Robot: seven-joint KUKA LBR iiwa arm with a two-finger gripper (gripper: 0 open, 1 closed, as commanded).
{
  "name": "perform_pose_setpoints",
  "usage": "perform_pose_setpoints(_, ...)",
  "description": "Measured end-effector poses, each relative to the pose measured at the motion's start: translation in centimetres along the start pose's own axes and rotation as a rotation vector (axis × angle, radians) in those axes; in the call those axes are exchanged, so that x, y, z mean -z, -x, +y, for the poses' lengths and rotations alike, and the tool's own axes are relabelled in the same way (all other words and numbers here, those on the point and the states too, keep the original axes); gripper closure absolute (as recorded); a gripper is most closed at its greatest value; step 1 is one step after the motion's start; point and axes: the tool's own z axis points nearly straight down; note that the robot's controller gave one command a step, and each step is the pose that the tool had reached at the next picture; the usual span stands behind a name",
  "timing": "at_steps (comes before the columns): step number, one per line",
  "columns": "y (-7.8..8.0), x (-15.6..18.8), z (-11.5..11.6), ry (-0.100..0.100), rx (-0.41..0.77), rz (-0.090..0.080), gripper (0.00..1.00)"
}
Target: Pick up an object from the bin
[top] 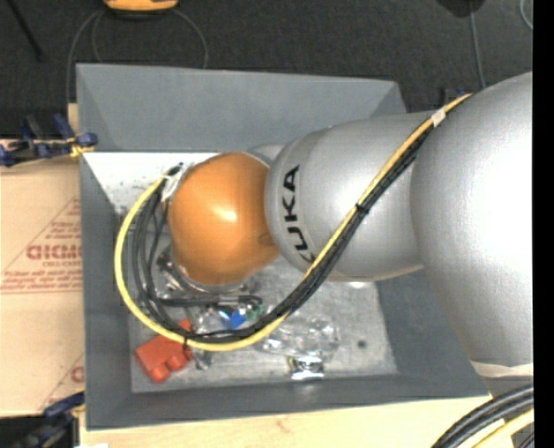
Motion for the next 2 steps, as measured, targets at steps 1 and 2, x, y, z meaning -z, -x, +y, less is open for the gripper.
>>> perform_pose_setpoints(1, -1.1, -3.2, -0.4, 0.001, 0.302, 0.001, 0.0)
perform_pose_setpoints(2, -1.6, -6.2, -0.9, -0.003, 0.402, -0.016, 0.0)
